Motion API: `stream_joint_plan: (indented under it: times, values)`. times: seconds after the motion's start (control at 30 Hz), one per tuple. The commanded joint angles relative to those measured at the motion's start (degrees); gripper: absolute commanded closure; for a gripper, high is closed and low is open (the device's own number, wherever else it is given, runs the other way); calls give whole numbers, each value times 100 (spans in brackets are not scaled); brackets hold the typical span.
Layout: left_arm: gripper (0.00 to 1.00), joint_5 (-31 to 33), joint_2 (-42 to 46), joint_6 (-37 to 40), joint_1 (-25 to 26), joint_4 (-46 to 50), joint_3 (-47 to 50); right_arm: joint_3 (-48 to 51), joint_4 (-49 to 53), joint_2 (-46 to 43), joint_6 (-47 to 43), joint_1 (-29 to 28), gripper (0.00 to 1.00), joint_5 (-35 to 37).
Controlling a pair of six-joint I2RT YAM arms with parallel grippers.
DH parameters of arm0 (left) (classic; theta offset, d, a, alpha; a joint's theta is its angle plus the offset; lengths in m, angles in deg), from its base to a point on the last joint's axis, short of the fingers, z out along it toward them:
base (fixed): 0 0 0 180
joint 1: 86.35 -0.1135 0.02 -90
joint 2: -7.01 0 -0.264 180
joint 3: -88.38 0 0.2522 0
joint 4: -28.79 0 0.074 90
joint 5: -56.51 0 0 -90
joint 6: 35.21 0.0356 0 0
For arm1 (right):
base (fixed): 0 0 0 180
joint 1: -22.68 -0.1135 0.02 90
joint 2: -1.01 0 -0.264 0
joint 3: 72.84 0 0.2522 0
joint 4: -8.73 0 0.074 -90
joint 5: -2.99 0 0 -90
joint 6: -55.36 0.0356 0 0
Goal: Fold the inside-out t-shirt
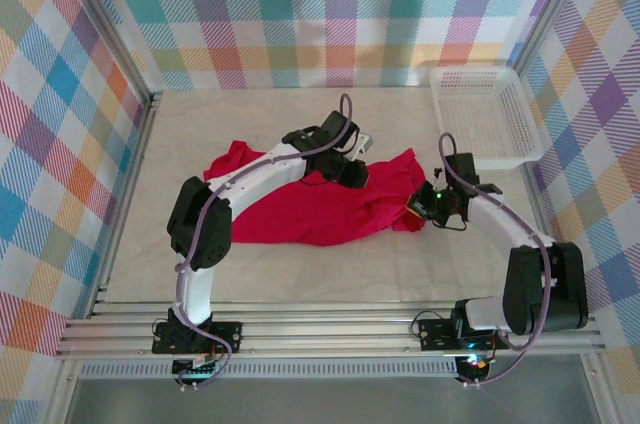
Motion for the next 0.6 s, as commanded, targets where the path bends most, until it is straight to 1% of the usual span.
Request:
stream_joint_plan:
  times: [0.0,0.03,0.1,0.17,0.23,0.43,0.5,0.57]
  values:
    - [68,-304,185,-40,123,-183,212,139,345,-64,-303,9,100,73]
    - [59,-302,185,6,142,-255,298,106,367,-60,-301,9,100,28]
    - [48,-390,172,65,168,-385,411,69,385,-87,-289,9,100,-35]
    - [44,-480,117,91,177,-530,490,24,394,-112,-297,9,100,-29]
    - [42,-553,3,92,193,-593,490,-38,436,-93,-323,10,100,-35]
    - [41,-647,-551,82,330,-666,354,-55,389,-56,-301,9,100,-106]
    - [42,-647,-778,91,370,-621,243,-87,383,-46,-285,9,100,-114]
    - [45,-622,-978,117,386,-538,122,-147,401,-37,-292,11,100,-116]
